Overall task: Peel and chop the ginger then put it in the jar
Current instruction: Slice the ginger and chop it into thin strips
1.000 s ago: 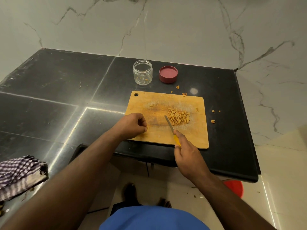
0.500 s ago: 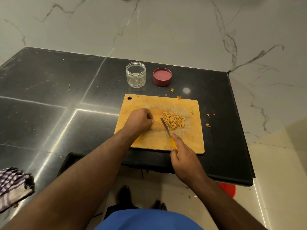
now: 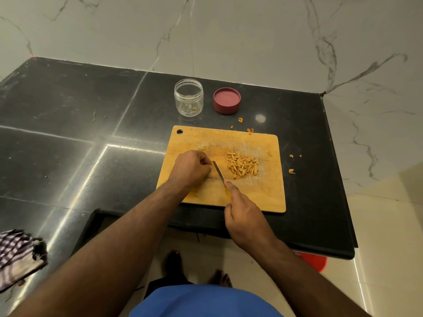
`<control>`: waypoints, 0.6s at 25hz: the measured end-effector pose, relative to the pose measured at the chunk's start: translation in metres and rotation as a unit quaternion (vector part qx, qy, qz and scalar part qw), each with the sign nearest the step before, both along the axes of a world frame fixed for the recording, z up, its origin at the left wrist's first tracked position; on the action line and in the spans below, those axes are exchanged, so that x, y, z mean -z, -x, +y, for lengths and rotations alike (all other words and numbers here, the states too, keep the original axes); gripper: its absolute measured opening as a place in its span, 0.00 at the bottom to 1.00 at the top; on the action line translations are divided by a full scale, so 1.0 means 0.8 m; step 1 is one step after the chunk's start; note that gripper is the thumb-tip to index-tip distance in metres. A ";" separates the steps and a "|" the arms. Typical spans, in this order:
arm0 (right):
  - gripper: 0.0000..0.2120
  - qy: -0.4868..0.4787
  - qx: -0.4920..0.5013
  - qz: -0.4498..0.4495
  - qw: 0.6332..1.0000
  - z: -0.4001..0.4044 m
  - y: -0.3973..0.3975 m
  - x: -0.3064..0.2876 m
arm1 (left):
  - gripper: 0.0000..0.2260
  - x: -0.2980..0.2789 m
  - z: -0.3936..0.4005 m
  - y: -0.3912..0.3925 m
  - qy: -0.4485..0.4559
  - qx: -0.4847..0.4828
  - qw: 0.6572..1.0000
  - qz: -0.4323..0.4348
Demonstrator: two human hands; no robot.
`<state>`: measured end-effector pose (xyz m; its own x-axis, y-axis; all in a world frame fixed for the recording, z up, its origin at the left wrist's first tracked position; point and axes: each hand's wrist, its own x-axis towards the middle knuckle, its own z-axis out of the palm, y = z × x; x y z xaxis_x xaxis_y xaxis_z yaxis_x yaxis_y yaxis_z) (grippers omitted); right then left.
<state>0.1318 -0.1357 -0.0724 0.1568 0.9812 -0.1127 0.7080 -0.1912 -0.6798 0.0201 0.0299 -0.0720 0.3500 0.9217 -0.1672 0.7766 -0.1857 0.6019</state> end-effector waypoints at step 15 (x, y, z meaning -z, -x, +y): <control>0.27 -0.002 -0.018 -0.057 0.998 -0.016 -0.001 -0.005 | 0.04 0.001 -0.004 -0.005 -0.002 -0.028 1.000 -0.006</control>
<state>0.1323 -0.1484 -0.0684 0.1321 0.9869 -0.0921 0.7868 -0.1609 -0.5958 0.0244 0.0265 -0.0726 0.3004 0.9403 -0.1601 0.7781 -0.1445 0.6113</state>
